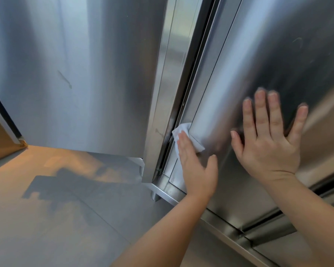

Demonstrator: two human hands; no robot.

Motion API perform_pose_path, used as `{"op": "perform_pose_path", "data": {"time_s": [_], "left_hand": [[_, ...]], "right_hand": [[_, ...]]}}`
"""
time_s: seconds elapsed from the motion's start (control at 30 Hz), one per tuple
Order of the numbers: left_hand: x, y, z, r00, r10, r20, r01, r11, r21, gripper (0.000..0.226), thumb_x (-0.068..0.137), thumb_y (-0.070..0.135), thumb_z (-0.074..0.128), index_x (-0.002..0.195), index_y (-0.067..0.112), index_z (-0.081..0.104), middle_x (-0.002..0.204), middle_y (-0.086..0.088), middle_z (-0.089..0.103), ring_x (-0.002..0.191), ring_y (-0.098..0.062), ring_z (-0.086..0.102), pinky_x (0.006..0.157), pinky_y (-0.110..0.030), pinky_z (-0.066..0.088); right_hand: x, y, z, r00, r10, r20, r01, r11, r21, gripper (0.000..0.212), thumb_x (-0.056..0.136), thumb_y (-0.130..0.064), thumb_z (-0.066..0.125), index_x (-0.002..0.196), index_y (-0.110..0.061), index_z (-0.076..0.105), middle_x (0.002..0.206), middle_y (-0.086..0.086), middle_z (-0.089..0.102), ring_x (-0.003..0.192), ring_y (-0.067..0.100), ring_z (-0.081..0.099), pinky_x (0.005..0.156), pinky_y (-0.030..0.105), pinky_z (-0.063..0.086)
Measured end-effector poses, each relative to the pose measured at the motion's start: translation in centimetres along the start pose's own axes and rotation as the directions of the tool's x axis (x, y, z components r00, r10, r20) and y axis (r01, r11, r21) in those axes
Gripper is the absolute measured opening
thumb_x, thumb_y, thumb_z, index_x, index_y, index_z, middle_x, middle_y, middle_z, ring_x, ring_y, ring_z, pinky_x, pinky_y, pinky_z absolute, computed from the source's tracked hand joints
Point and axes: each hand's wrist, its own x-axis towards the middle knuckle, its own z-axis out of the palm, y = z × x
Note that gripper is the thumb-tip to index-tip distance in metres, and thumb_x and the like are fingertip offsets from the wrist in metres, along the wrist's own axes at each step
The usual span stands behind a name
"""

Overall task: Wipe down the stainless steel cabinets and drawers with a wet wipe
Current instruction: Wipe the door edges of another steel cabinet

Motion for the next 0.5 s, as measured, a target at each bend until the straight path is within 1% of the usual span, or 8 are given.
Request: {"op": "perform_pose_path", "data": {"time_s": [0.1, 0.17, 0.27, 0.3, 0.4, 0.43, 0.47, 0.5], "left_hand": [[-0.8, -2.3, -0.7, 0.99, -0.139, 0.036, 0.138, 0.99, 0.03, 0.092, 0.086, 0.019, 0.058, 0.157, 0.027, 0.0, 0.164, 0.016, -0.001, 0.149, 0.0, -0.004, 0.124, -0.036, 0.009], [-1.0, -4.2, -1.3, 0.964, -0.26, 0.05, 0.255, 0.963, 0.083, 0.092, 0.088, 0.019, 0.059, 0.157, 0.026, -0.001, 0.164, 0.012, -0.001, 0.151, -0.006, 0.0, 0.123, -0.039, 0.013], [-0.7, -6.6, -2.4, 0.879, -0.468, 0.091, 0.449, 0.877, 0.173, 0.092, 0.089, 0.022, 0.061, 0.157, 0.024, -0.001, 0.165, 0.0, 0.007, 0.151, -0.021, 0.012, 0.12, -0.043, 0.02], [-0.6, -7.3, -2.8, 0.848, -0.517, 0.113, 0.493, 0.849, 0.188, 0.091, 0.09, 0.023, 0.06, 0.157, 0.022, -0.001, 0.164, -0.005, 0.01, 0.15, -0.024, 0.014, 0.119, -0.043, 0.022], [-0.4, -8.3, -3.5, 0.798, -0.585, 0.146, 0.555, 0.807, 0.2, 0.086, 0.092, 0.024, 0.057, 0.158, 0.019, 0.002, 0.162, -0.011, 0.018, 0.148, -0.029, 0.018, 0.119, -0.045, 0.022], [-0.2, -8.2, -3.5, 0.791, -0.598, 0.125, 0.576, 0.799, 0.175, 0.083, 0.092, 0.023, 0.057, 0.158, 0.02, 0.006, 0.16, -0.01, 0.024, 0.146, -0.028, 0.023, 0.117, -0.043, 0.025], [-0.2, -7.8, -3.3, 0.791, -0.604, 0.098, 0.592, 0.796, 0.13, 0.08, 0.092, 0.021, 0.056, 0.158, 0.022, 0.01, 0.155, -0.006, 0.035, 0.14, -0.023, 0.034, 0.114, -0.038, 0.031], [-0.2, -7.3, -3.1, 0.797, -0.599, 0.075, 0.594, 0.8, 0.081, 0.077, 0.092, 0.019, 0.056, 0.157, 0.025, 0.014, 0.146, 0.002, 0.046, 0.128, -0.013, 0.046, 0.106, -0.029, 0.038]], "right_hand": [[0.0, -0.1, 0.1, 1.0, 0.004, 0.003, -0.004, 1.0, 0.005, 0.069, 0.099, -0.04, 0.043, 0.154, -0.007, 0.018, 0.162, 0.014, 0.011, 0.15, 0.029, 0.009, 0.117, 0.061, -0.003], [-0.1, 0.0, 0.1, 1.0, 0.008, 0.003, -0.008, 1.0, 0.009, 0.069, 0.099, -0.04, 0.042, 0.154, -0.007, 0.017, 0.162, 0.014, 0.009, 0.15, 0.029, 0.008, 0.116, 0.06, -0.005], [-0.1, 0.0, 0.2, 1.0, 0.008, 0.005, -0.008, 1.0, 0.001, 0.068, 0.1, -0.04, 0.04, 0.154, -0.007, 0.017, 0.162, 0.014, 0.008, 0.15, 0.03, 0.007, 0.115, 0.062, -0.003], [-0.1, 0.0, 0.2, 1.0, 0.009, 0.007, -0.009, 1.0, 0.0, 0.068, 0.1, -0.04, 0.04, 0.154, -0.007, 0.017, 0.162, 0.014, 0.007, 0.15, 0.03, 0.007, 0.115, 0.062, -0.002], [-0.1, 0.1, 0.3, 1.0, 0.013, 0.014, -0.013, 1.0, -0.001, 0.069, 0.1, -0.041, 0.04, 0.155, -0.007, 0.016, 0.162, 0.013, 0.008, 0.15, 0.03, 0.007, 0.116, 0.061, -0.004], [0.0, 0.2, 0.3, 1.0, 0.015, 0.015, -0.015, 1.0, -0.002, 0.069, 0.099, -0.041, 0.04, 0.155, -0.008, 0.016, 0.162, 0.013, 0.009, 0.15, 0.029, 0.007, 0.116, 0.06, -0.004], [0.0, 0.2, 0.3, 1.0, 0.015, 0.014, -0.015, 1.0, -0.006, 0.069, 0.099, -0.041, 0.04, 0.155, -0.008, 0.016, 0.162, 0.013, 0.009, 0.15, 0.029, 0.008, 0.117, 0.06, -0.003], [0.0, 0.1, 0.3, 1.0, 0.015, 0.012, -0.015, 1.0, -0.011, 0.069, 0.099, -0.042, 0.04, 0.155, -0.008, 0.017, 0.162, 0.013, 0.01, 0.15, 0.029, 0.009, 0.117, 0.06, -0.003]]}}
